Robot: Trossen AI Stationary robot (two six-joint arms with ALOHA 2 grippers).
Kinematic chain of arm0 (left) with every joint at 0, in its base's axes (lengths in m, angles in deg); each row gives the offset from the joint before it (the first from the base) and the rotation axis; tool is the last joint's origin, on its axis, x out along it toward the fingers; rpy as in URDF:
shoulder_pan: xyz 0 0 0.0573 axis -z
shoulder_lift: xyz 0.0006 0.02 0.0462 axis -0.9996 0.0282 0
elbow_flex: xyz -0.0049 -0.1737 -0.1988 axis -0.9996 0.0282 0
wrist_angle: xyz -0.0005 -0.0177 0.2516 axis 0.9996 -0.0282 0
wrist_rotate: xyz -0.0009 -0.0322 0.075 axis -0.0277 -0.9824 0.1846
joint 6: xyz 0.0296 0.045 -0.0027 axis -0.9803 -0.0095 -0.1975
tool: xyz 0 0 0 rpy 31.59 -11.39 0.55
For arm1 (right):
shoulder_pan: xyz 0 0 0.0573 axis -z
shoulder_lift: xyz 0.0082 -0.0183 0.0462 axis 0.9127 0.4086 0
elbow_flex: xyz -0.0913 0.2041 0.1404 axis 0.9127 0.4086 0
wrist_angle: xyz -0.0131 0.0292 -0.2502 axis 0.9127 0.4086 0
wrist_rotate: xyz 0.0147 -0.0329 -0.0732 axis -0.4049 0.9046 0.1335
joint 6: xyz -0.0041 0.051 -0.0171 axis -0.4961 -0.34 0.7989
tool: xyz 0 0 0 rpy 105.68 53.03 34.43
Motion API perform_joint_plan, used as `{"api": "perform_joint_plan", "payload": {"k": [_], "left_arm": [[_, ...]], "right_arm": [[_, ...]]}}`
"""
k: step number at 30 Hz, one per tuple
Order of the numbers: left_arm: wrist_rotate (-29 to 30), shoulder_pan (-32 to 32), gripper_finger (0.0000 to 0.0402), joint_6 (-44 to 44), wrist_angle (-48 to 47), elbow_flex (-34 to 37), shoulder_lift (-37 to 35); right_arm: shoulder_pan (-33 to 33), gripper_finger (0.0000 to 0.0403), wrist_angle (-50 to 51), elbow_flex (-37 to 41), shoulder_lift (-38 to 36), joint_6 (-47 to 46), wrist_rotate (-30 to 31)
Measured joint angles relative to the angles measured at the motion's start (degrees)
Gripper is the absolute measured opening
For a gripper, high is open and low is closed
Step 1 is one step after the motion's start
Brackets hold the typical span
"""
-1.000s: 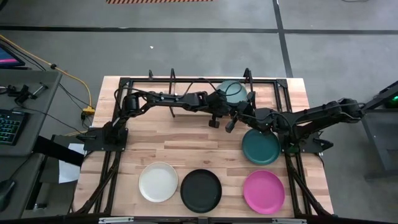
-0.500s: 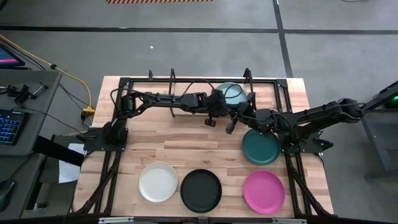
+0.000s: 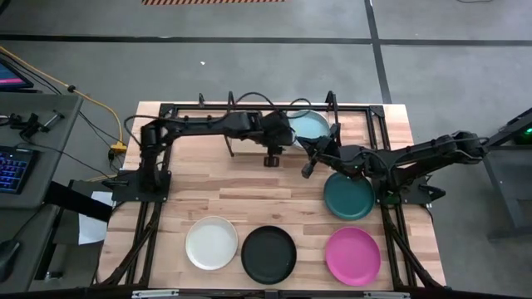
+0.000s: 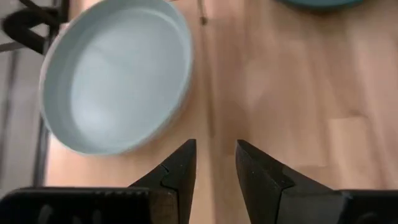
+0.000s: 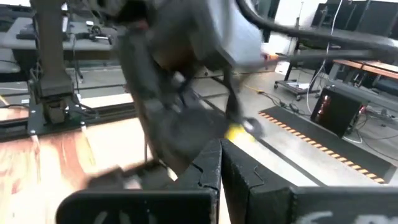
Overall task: Place and stack plates onto a shelf
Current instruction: Stack the white plate on top of the light blue plate on the shelf
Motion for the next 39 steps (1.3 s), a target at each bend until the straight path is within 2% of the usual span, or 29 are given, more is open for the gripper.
{"api": "perform_joint_plan", "payload": {"k": [3,7,14,18,20,24,29,33,39], "left_arm": [[-2.99,-0.15,0.0103,2.3,3.88,7.15,-4.88],[-5.03,0.27,0.0103,7.05,14.18,21.84,-13.83],[-5.2,6.04,0.0103,16.79,36.97,45.69,-33.03],[-3.52,11.3,0.0103,19.22,48.47,55.13,-43.5],[-0.78,14.07,0.0104,19.11,53.04,58.79,-48.04],[7.9,18.21,0.0104,17.69,57.62,64.58,-55.59],[17.15,19.84,0.0104,18.1,58.49,69.09,-61.27],[19.89,18.8,0.0104,17.57,58.62,69.83,-62.79],[18.74,17.06,0.0104,19.73,55.96,69.75,-63.02]], "right_arm": [[-0.26,0.0,0.97,0.0,0.02,-0.02,0.0],[-1.24,0.0,1.73,0.0,0.0,0.04,0.15],[-1.6,0.0,1.29,0.02,-0.81,0.85,-0.13],[-1.59,0.0,1.31,0.02,-0.81,0.0,-0.71],[-1.57,0.0,1.44,0.02,-0.81,-0.05,-1.45],[-1.57,0.0,1.31,0.02,-0.81,-0.2,-2.83],[-1.57,0.0,1.22,0.02,-0.79,-0.22,-3.08],[-1.46,0.0,1.21,0.02,-0.79,-0.17,-3.08],[-1.46,0.0,1.17,0.02,-0.79,-0.09,-3.06]]}}
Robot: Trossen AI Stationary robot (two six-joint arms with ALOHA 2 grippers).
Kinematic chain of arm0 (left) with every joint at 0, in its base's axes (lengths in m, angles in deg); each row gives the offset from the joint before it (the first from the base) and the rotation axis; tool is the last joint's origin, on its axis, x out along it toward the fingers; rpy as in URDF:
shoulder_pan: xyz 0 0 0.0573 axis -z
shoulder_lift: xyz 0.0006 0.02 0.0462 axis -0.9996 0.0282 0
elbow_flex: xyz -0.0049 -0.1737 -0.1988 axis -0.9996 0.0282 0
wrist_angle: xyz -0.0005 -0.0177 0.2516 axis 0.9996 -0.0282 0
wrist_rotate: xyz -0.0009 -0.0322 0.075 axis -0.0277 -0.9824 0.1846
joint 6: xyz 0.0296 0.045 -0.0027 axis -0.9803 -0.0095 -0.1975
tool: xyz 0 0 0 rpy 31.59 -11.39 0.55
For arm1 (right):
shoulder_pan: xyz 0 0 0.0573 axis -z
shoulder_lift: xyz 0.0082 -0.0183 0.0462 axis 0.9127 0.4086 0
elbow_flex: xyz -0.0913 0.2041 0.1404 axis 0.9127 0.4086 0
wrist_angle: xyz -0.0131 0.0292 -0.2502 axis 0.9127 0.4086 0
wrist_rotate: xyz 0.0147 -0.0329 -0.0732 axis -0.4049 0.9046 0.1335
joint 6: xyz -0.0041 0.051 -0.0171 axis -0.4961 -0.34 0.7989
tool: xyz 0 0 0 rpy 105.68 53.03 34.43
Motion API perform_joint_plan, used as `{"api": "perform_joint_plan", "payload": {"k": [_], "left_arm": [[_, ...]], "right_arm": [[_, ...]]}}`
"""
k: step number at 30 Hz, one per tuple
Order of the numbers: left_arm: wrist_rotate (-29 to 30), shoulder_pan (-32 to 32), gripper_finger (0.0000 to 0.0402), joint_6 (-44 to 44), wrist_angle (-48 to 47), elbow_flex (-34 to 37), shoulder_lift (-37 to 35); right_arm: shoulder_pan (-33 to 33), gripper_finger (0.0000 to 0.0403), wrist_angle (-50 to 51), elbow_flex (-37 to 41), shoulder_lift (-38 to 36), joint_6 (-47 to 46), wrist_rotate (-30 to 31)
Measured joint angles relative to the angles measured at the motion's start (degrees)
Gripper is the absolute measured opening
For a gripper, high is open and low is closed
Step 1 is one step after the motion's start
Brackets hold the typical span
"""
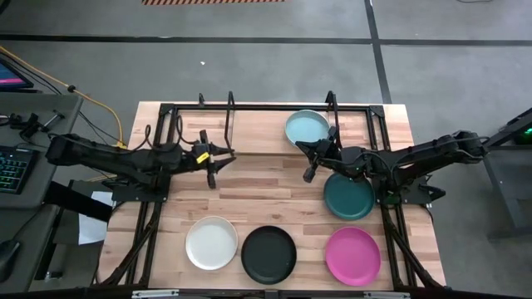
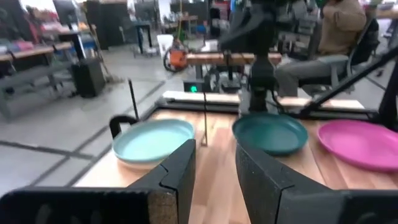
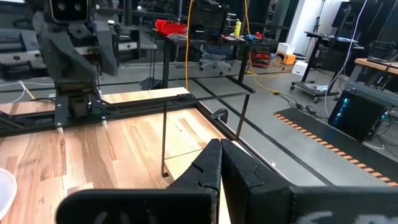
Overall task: Place and stack plates onto a shelf
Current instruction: Stack the white plate on top of the light blue plate on the shelf
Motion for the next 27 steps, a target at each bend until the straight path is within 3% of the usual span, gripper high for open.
{"api": "perform_joint_plan", "payload": {"k": [6,10,12,20,27], "left_arm": [[-2.95,0.3,0.0104,5.06,-2.38,0.02,1.77],[-19.28,2.74,0.0104,13.16,-1.74,0.0,1.77],[-23.57,4.99,0.0104,17.25,-3.27,0.0,1.75],[-18.15,18.13,0.0104,35.93,-22.61,0.02,4.8],[-14.1,28.61,0.0104,42.89,-26.76,0.0,13.0]], "right_arm": [[0.0,0.0,0.0,0.0,0.0,-0.07,0.0],[0.0,0.0,0.0,-0.01,0.0,0.03,0.0],[0.0,0.0,0.0,-0.02,0.0,0.04,0.0],[0.0,0.0,0.0,0.0,0.0,-0.07,0.0],[0.0,0.0,0.0,0.0,0.0,-0.11,0.0]]}}
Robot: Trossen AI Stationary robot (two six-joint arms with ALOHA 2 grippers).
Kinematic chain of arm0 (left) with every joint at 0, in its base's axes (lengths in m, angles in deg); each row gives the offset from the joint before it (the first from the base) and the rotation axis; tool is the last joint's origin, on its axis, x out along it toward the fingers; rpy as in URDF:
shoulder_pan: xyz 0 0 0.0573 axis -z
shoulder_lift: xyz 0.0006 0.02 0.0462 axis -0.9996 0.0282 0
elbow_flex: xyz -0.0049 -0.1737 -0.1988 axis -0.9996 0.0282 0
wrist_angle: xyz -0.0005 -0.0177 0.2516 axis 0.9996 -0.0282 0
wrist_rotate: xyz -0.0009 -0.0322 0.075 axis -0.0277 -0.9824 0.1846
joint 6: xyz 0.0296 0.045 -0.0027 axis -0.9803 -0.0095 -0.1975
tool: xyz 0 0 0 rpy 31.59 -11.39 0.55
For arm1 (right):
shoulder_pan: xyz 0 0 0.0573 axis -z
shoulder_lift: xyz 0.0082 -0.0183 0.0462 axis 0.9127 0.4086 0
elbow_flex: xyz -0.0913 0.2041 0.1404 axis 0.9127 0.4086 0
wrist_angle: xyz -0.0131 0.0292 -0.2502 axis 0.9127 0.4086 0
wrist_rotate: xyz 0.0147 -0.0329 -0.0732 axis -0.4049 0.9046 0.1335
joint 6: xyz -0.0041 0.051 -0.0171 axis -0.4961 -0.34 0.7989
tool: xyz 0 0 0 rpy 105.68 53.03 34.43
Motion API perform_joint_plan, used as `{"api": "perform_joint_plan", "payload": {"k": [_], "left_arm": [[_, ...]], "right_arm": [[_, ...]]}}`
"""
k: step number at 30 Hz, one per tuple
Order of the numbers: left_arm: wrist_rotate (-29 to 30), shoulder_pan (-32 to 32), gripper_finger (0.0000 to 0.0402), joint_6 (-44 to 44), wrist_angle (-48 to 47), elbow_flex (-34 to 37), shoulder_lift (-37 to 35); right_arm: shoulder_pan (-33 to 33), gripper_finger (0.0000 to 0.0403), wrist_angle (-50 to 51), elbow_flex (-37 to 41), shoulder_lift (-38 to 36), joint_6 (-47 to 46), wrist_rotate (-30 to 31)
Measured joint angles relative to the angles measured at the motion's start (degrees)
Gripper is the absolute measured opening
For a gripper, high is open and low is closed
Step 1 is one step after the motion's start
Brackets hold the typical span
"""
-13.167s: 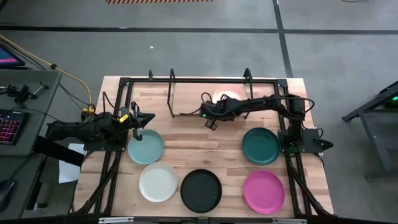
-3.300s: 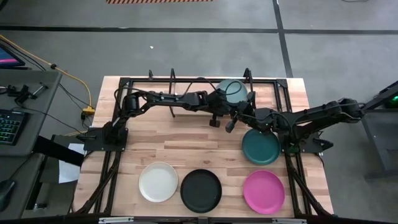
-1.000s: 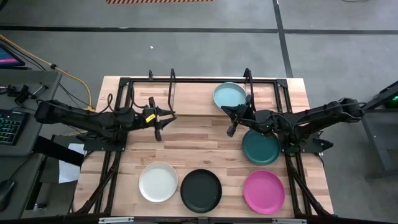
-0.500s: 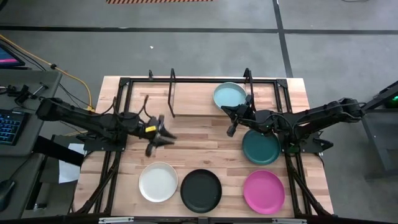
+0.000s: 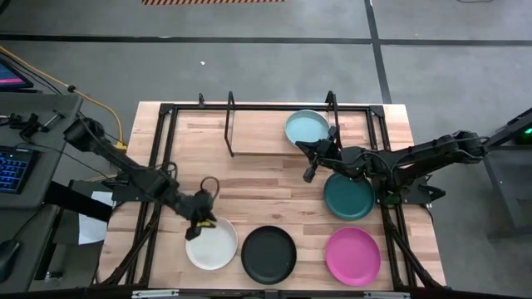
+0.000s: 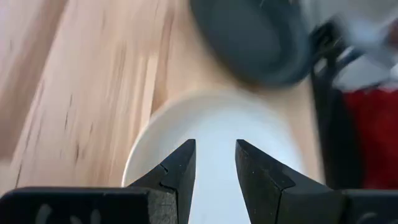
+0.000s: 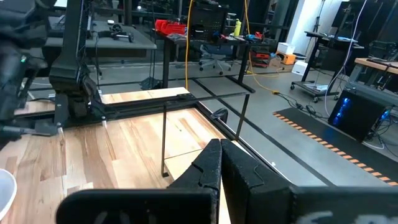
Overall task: Place and stack plates onto a shelf
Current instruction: Stack the white plate on top of the light blue plate on the shelf
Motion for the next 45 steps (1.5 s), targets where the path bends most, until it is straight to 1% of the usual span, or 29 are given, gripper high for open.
{"api": "perform_joint_plan", "payload": {"k": [2,6,8,12,19,23,25,27,31,33,35,39,42,45], "left_arm": [[1.7,1.8,0.0104,0.0,-2.16,0.0,2.24],[7.71,3.6,0.0104,-0.23,-7.03,0.0,5.37],[8.86,4.07,0.0104,-1.14,-8.4,0.0,6.47],[8.93,4.21,0.0104,-2.88,-9.4,0.0,8.28],[9.15,4.19,0.0104,-3.06,-10.44,0.0,11.21],[7.67,4.17,0.0102,-3.04,-9.34,-0.01,12.8],[7.13,4.05,0.0092,-3.03,-8.32,-0.13,13.46],[6.58,3.95,0.0074,-3.04,-8.01,-0.28,13.77],[5.46,2.73,0.0017,-4.52,-9.1,-1.93,13.91],[5.3,1.74,0.0008,-6.91,-9.85,-3.57,13.58],[5.4,0.41,0.001,-9.34,-12.76,-5.88,13.11],[7.5,-3.15,0.0004,-15.11,-23.57,-13.29,11.57],[12.92,-6.54,0.0004,-20.86,-32.7,-20.76,10.54],[21.24,-11.0,0.0003,-27.88,-35.19,-27.82,9.8]], "right_arm": [[0.0,0.0,0.02,0.0,0.02,0.0,0.0],[0.0,0.0,0.16,0.0,0.02,0.0,0.0],[0.0,0.0,0.16,0.0,0.02,0.0,0.0],[0.0,0.0,0.2,-0.01,0.02,0.0,0.0],[0.0,0.0,0.42,0.0,0.02,-0.75,0.0],[0.0,0.0,0.44,0.0,0.02,-1.36,0.0],[0.0,0.0,0.44,0.0,0.02,-1.34,0.0],[0.0,0.0,0.44,0.0,0.02,-1.34,0.0],[0.0,0.0,0.41,0.0,0.02,-1.34,0.0],[0.02,0.0,0.3,0.0,0.02,-1.34,0.0],[0.02,0.0,0.21,0.0,0.02,-1.35,0.0],[0.02,0.0,0.06,0.0,0.02,-1.35,0.0],[0.02,0.0,0.0,0.0,0.02,-1.34,0.0],[0.02,0.0,-0.02,0.0,0.02,-1.3,0.0]]}}
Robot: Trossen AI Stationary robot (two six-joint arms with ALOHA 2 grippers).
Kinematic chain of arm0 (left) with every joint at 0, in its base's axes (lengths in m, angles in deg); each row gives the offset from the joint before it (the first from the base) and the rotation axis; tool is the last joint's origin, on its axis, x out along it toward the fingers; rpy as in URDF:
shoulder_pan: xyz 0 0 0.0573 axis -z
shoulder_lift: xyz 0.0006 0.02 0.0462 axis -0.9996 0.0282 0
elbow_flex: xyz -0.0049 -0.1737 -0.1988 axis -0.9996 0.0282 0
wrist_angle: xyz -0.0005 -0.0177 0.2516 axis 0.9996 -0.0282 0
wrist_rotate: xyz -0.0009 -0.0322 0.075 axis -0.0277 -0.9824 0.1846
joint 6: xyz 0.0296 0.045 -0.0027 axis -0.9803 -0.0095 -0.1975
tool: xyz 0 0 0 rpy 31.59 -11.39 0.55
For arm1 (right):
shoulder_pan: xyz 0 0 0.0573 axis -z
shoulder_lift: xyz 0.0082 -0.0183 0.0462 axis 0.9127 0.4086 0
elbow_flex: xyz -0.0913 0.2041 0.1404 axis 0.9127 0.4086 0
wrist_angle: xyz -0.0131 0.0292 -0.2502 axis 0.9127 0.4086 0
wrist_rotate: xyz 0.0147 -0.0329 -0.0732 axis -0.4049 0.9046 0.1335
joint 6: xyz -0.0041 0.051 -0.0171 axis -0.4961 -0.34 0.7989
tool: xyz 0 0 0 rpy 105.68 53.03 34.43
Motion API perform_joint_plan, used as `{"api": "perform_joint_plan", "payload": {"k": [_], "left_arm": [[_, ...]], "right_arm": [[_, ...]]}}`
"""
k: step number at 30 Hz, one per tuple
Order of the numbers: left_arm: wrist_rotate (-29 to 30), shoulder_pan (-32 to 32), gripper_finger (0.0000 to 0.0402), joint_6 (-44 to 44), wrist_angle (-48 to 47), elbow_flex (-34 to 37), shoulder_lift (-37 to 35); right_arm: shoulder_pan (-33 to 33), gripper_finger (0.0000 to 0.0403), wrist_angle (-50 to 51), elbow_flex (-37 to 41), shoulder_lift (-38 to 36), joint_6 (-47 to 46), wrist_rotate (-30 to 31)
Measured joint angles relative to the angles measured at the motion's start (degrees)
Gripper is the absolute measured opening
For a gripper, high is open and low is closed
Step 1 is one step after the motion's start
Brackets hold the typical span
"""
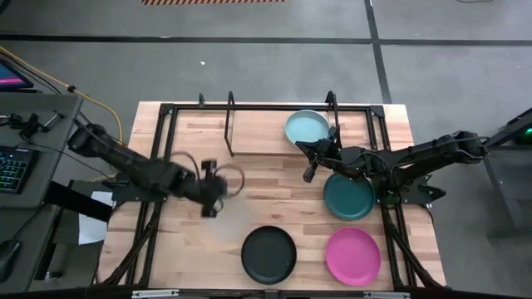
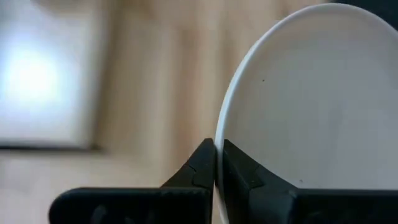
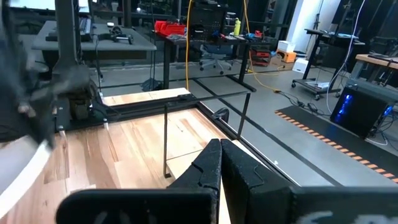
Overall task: Place and stack plates onto a shelf
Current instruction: Stack the white plate on top of the light blue plate on the shelf
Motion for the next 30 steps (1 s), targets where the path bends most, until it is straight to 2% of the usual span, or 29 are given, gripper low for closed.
{"api": "perform_joint_plan", "payload": {"k": [2,5,10,14,19,24,30], "left_arm": [[3.69,-3.96,0.0003,-5.43,1.93,-3.84,0.06],[4.14,-11.32,0.0002,-13.46,9.16,-6.71,0.36],[-2.29,-25.1,0.0002,-21.63,21.78,-6.69,2.16],[-9.07,-35.3,0.0001,-21.68,31.74,-6.63,7.0],[-14.17,-43.66,0.0001,-21.27,47.36,-7.3,15.48],[-16.06,-48.07,0.0001,-17.68,50.09,-15.67,25.43],[-18.18,-48.79,0.0001,-15.62,42.74,-32.38,36.19]], "right_arm": [[0.0,0.0,-0.08,0.0,0.0,0.31,0.0],[0.0,0.0,-1.35,0.0,0.0,2.25,0.0],[-1.22,0.0,-3.7,0.0,-0.1,9.11,0.09],[-2.22,0.0,-3.93,0.0,-0.31,12.8,0.03],[-2.38,0.0,-4.24,0.0,-0.31,14.12,0.27],[-2.43,0.0,-4.33,0.0,-0.31,16.39,0.61],[-2.43,0.0,-4.35,0.0,-0.31,16.77,0.61]]}}
